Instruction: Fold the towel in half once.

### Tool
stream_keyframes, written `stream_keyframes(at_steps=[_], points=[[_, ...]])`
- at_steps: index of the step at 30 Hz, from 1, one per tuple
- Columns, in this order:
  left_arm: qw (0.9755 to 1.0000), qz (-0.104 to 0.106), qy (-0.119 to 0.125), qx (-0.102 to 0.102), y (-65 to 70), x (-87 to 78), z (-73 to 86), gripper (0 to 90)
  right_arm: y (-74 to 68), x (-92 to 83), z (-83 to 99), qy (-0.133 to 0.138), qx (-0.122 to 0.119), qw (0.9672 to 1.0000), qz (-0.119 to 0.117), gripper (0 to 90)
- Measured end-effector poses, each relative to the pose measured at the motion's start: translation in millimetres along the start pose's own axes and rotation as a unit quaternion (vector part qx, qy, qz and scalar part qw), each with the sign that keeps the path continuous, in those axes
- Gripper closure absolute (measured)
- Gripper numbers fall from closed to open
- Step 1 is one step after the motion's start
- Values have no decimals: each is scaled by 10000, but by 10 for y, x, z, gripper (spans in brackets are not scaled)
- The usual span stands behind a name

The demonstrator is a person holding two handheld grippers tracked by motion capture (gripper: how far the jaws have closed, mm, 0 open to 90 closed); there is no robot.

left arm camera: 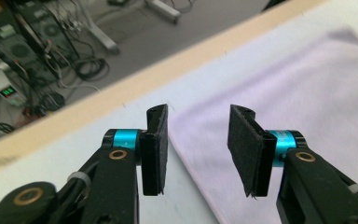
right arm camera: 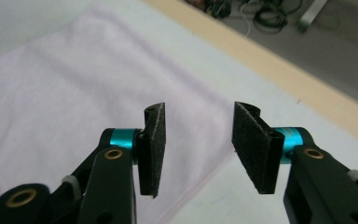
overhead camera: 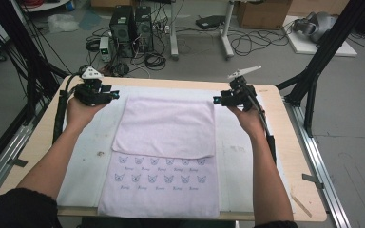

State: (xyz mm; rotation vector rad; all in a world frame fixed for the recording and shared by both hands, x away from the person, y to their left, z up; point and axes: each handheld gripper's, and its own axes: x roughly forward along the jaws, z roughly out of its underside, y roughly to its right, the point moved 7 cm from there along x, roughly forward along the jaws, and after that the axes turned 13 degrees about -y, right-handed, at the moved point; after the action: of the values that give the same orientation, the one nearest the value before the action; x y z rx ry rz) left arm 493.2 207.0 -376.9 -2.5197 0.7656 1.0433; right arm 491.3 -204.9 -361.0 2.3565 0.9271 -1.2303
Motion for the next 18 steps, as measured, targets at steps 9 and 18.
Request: stream_keyframes(at_steps=[9,18], points=[[9989,349,-156,256,281,12,572,525,-363,187,512,-240,-200,9990,-326,507],[9956,839,-143,402,612,-94,1079,529,-760,175,906,-232,-484,9969,-581,495]])
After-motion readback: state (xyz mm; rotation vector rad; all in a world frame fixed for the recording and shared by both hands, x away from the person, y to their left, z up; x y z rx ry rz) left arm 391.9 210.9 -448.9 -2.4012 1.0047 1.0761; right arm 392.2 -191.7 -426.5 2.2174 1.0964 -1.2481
